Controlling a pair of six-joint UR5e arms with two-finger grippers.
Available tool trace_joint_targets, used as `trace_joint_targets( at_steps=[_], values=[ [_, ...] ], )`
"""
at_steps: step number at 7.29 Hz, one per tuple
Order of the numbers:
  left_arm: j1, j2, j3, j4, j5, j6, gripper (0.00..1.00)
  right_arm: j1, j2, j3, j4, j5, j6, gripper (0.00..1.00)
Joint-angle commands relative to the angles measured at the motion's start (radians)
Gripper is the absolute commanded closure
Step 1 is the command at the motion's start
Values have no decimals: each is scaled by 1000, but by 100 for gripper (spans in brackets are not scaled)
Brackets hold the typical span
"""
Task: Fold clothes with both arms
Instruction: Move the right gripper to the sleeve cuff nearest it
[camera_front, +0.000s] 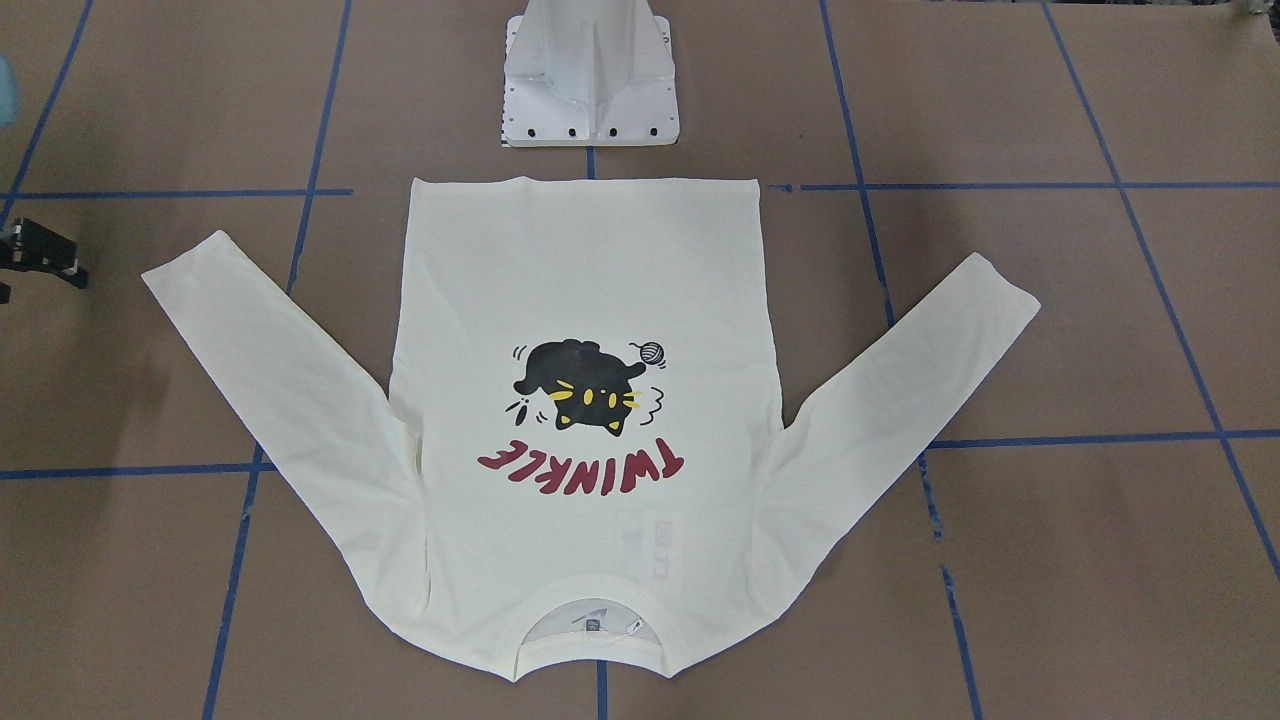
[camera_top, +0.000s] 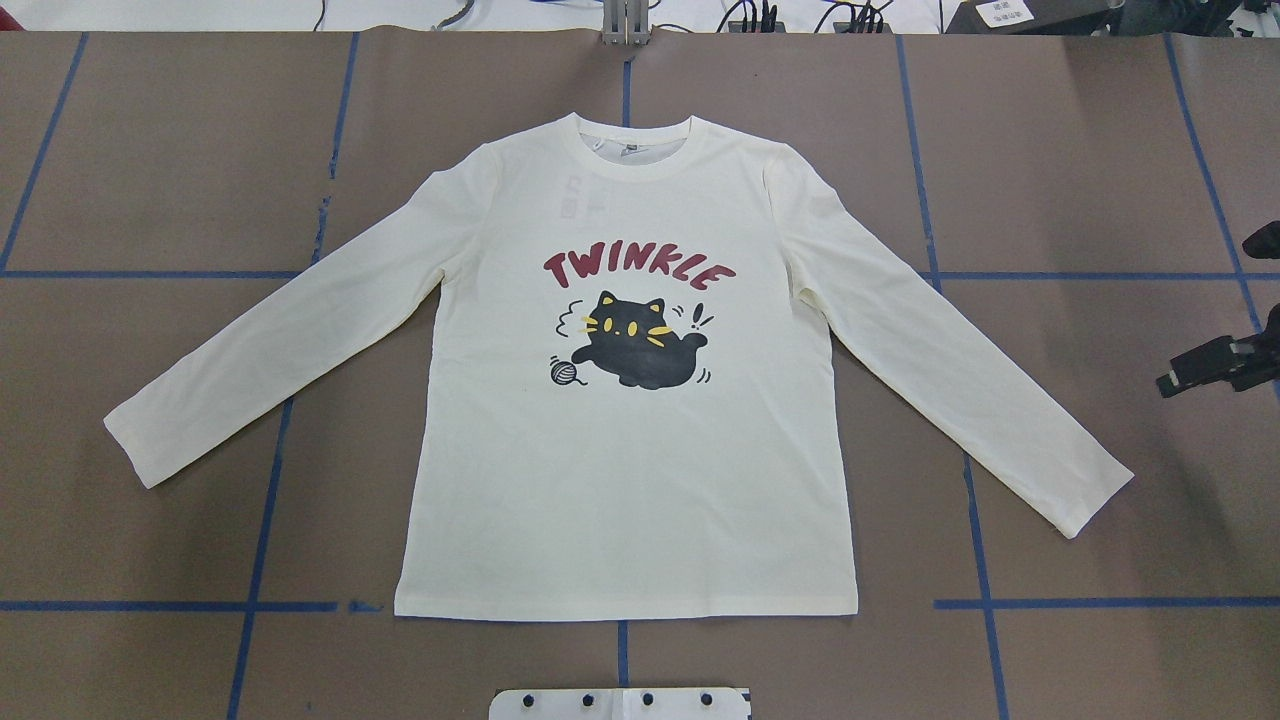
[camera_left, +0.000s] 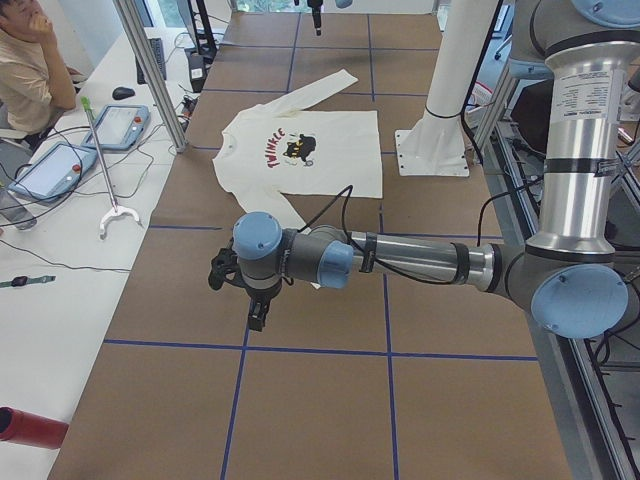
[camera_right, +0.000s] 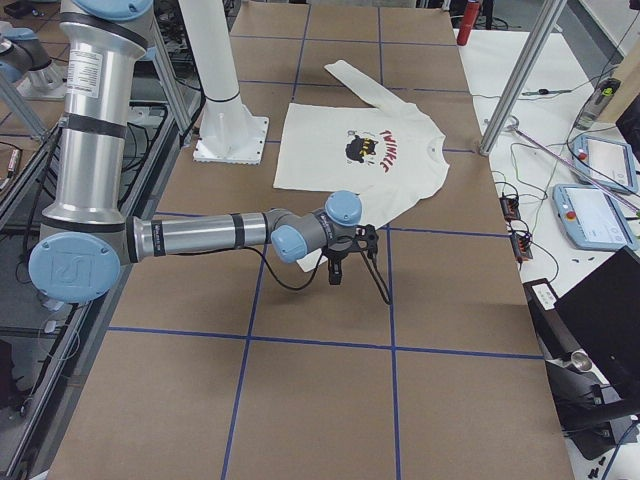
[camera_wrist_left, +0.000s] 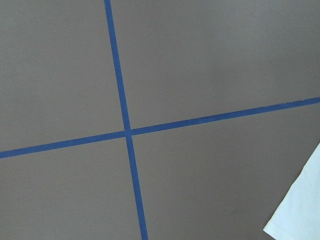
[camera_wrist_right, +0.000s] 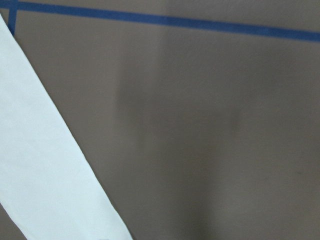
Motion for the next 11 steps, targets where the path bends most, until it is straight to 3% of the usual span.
trace_joint_targets(
  at_steps=[1, 2, 4, 11],
  values=[
    [0, 1, 0, -2, -6, 0, 0, -202, -98, 2, 286, -125, 335, 2],
    [0, 1, 0, -2, -6, 0, 0, -213, -100, 2, 288, -125, 337, 5],
    [0, 1, 0, -2, -6, 1, 0, -219, -99, -13, 287, -127, 390, 19],
    [-1, 2, 3, -2, -5, 6, 0, -227, -51, -88, 290, -125, 440, 28]
  ],
)
